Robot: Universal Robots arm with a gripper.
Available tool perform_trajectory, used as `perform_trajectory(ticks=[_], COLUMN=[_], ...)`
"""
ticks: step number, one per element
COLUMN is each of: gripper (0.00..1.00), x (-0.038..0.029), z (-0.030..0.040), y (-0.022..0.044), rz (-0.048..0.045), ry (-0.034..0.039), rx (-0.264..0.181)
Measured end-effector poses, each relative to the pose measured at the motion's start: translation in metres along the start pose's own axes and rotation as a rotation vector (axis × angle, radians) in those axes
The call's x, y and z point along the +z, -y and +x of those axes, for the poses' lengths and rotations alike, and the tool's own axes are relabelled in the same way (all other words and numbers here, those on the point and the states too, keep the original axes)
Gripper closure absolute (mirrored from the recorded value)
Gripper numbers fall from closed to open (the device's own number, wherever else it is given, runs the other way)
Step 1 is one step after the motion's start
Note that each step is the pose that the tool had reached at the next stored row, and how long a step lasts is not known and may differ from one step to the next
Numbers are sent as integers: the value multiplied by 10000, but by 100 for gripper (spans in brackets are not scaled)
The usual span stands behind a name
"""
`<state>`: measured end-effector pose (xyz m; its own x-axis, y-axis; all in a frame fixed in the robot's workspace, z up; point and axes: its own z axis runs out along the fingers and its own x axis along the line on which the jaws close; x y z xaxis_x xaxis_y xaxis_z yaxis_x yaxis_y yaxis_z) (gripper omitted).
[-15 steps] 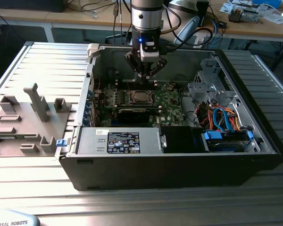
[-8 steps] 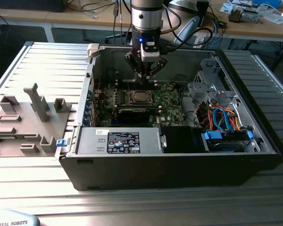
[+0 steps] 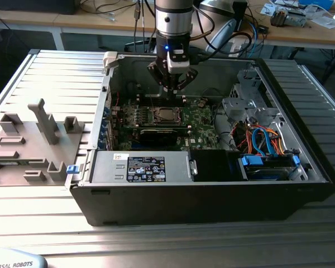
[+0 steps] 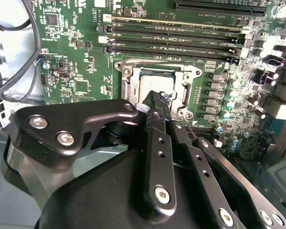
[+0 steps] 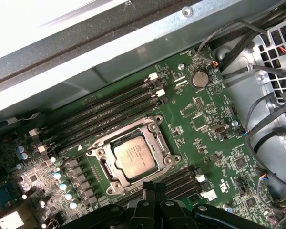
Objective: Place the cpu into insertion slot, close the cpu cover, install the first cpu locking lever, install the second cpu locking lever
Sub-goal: 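Install the first cpu locking lever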
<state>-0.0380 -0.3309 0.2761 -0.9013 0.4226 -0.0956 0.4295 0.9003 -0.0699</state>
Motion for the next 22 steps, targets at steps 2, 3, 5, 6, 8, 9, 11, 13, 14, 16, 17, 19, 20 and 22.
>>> perform_trajectory(ticks=[2,3,5,6,8,9,11,13,14,16,17,19,20,22], gripper=[89,89,89,89,89,89,89,89,89,89,89,89,89,89], x=[0,0,0,0,0,0,0,0,0,0,0,0,0,0], z=[0,0,0,0,0,0,0,0,0,0,0,0,0,0], y=[0,0,0,0,0,0,0,0,0,0,0,0,0,0], rz=[0,1,2,5,9,10,13,16,17,18,17,17,16,15], ry=[8,11,18,23,30,34,42,54,59,68,70,77,80,84], rx=[-60,-86,-133,-169,-216,-244,-303,-397,-438,-514,-535,-587,-613,-661])
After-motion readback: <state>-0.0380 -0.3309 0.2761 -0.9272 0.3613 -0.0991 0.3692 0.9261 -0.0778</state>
